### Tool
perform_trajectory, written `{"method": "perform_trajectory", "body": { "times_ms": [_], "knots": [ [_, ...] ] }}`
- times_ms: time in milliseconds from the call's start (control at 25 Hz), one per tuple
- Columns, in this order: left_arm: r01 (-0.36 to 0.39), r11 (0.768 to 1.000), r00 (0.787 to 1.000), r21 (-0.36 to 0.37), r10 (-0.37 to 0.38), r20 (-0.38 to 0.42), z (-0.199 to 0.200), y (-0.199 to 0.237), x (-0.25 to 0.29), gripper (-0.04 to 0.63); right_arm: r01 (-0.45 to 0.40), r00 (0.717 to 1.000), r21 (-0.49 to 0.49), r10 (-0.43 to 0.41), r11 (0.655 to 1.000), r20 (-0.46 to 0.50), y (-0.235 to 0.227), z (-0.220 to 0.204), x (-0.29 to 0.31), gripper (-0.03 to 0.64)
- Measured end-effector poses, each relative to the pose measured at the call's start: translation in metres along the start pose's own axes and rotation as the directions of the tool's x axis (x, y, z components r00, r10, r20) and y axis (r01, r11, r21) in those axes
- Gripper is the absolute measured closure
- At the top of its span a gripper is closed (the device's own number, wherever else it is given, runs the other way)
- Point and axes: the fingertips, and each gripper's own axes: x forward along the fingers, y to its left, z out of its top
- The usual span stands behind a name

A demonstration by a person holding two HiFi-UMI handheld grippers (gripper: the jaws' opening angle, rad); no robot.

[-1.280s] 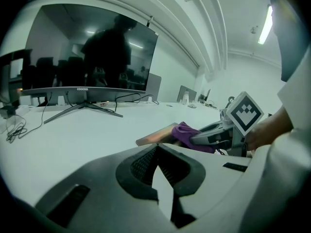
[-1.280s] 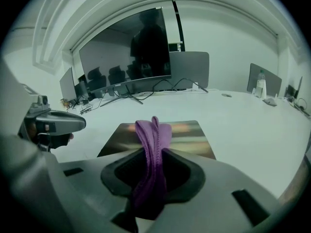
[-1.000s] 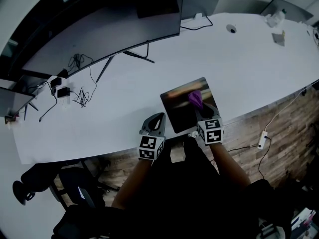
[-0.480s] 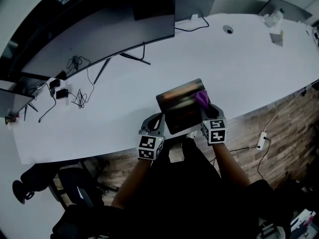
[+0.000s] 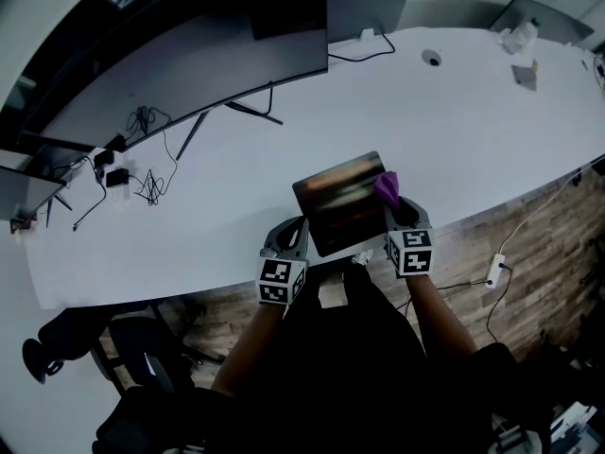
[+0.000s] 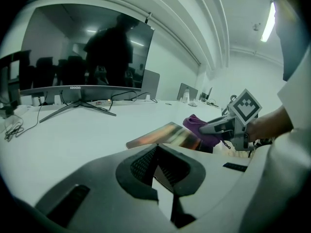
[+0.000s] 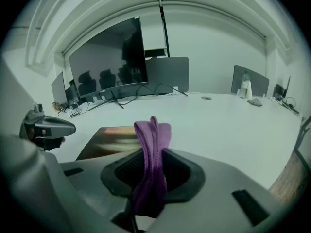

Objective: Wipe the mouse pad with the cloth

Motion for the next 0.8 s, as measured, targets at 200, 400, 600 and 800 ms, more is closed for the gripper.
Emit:
{"method": "perform_trajectory", "body": {
  "times_ms": [200,400,600,800],
  "knots": [
    [-0.017,1.0,1.0,-0.001,0.017,0.021,0.013,0.005,-0.001,0.577,-0.028,0.997,-0.022,0.03,0.999,0.067,0.013,0.027,-0.005,0.502],
    [-0.039,0.999,0.997,0.001,0.038,0.071,0.035,0.012,-0.008,0.577,-0.084,0.982,-0.055,0.092,0.995,0.166,0.029,0.063,-0.012,0.502],
    [-0.066,0.998,0.986,-0.001,0.066,0.155,0.07,0.021,-0.023,0.577,-0.113,0.949,-0.12,0.143,0.986,0.28,0.038,0.111,-0.03,0.502],
    [-0.098,0.995,0.964,0.006,0.094,0.249,0.109,0.03,-0.044,0.577,-0.121,0.904,-0.164,0.177,0.979,0.389,0.048,0.155,-0.056,0.502]
  ]
}}
